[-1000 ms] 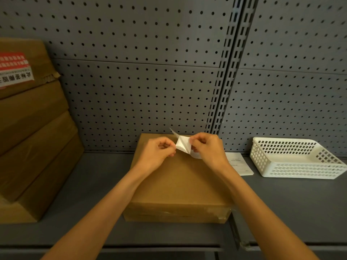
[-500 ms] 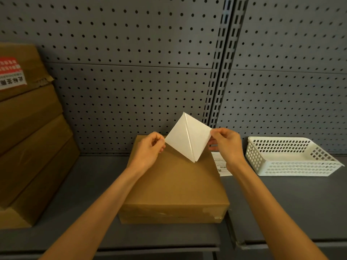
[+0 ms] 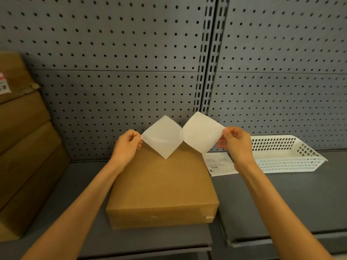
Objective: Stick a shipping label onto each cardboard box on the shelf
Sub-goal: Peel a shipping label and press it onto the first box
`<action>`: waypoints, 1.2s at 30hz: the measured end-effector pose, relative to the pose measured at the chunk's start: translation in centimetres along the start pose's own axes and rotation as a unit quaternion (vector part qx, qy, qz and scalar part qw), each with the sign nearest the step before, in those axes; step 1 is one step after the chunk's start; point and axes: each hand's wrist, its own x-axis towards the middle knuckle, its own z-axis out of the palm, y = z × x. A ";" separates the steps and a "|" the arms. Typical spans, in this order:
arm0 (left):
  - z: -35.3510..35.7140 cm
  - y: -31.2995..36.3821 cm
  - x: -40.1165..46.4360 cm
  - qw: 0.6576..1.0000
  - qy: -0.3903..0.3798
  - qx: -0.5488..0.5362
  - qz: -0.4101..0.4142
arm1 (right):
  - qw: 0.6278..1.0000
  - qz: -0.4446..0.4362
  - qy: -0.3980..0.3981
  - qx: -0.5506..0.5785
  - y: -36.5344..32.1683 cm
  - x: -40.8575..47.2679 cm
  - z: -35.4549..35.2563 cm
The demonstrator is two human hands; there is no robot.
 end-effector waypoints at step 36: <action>25.7 16.9 0.9 0.958 -0.236 -0.047 0.156 | 0.987 0.058 0.033 -0.147 5.1 -3.2 -12.4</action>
